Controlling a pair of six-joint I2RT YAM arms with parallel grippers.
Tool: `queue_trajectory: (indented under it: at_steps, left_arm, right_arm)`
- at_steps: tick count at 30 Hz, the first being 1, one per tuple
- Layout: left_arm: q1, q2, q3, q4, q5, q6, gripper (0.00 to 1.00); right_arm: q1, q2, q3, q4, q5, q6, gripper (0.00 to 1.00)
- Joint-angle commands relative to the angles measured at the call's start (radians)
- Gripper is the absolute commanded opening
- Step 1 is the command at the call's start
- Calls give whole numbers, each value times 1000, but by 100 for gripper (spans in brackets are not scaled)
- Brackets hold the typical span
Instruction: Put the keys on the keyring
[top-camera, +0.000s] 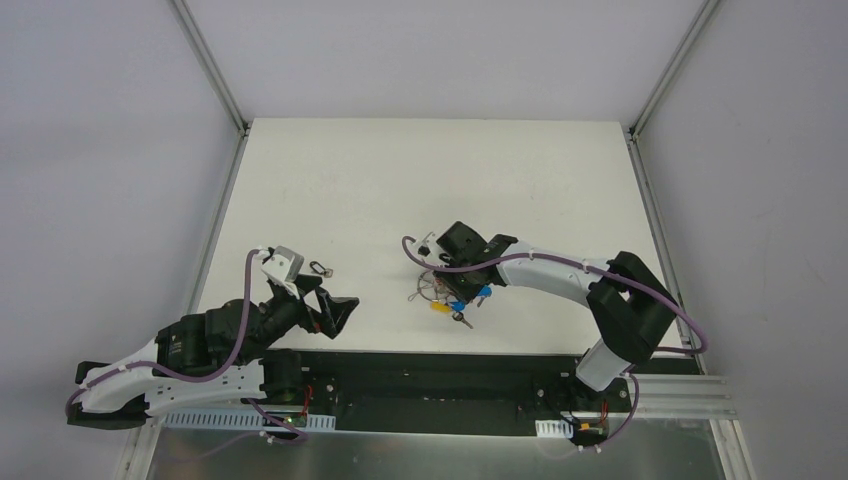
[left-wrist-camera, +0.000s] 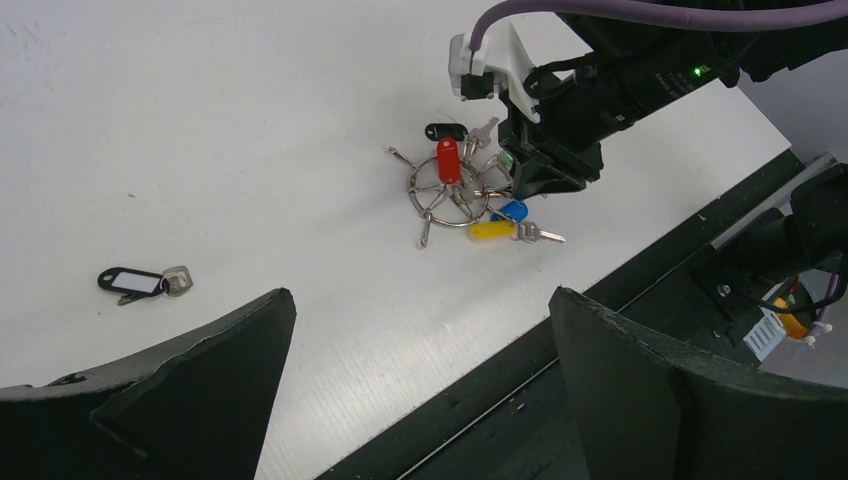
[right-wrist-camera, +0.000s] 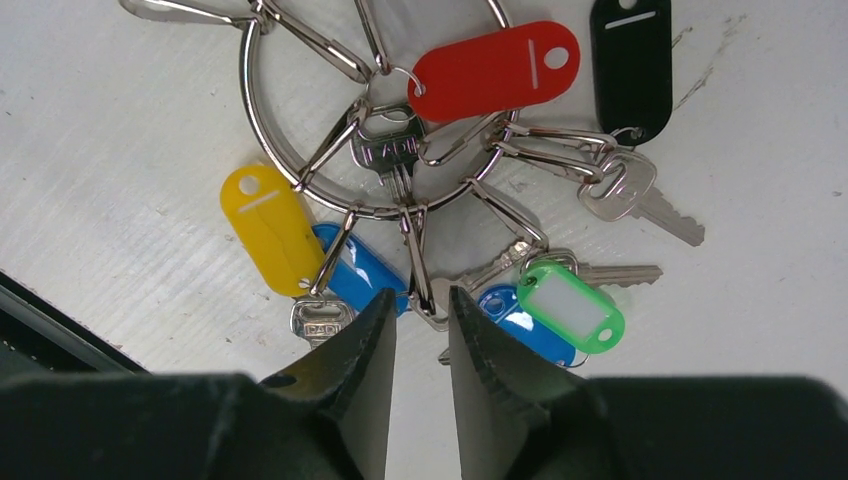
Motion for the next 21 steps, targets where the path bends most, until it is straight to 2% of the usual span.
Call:
queue_trajectory:
  at_steps: [1,3,7,15,21]
  left_arm:
    - [-3,-1,17,1,-6,-2,100]
    - [-3,0,18,1,-6,-2,100]
    - [-3,1,18,1,-7,-2,100]
    - [-3,5,27,2,7,7,100]
    - [-4,75,76,21,51,46,100]
  right_arm:
    - [-4,-1,38,-2,5,-9,26]
    - [-6,-7,35,6,5,-10,19]
    - [-4,-26,34,22,5,-7,0]
    - [-4,-124,49,4,-68,28,0]
    - [5,-199,160,-148,-156,113,0]
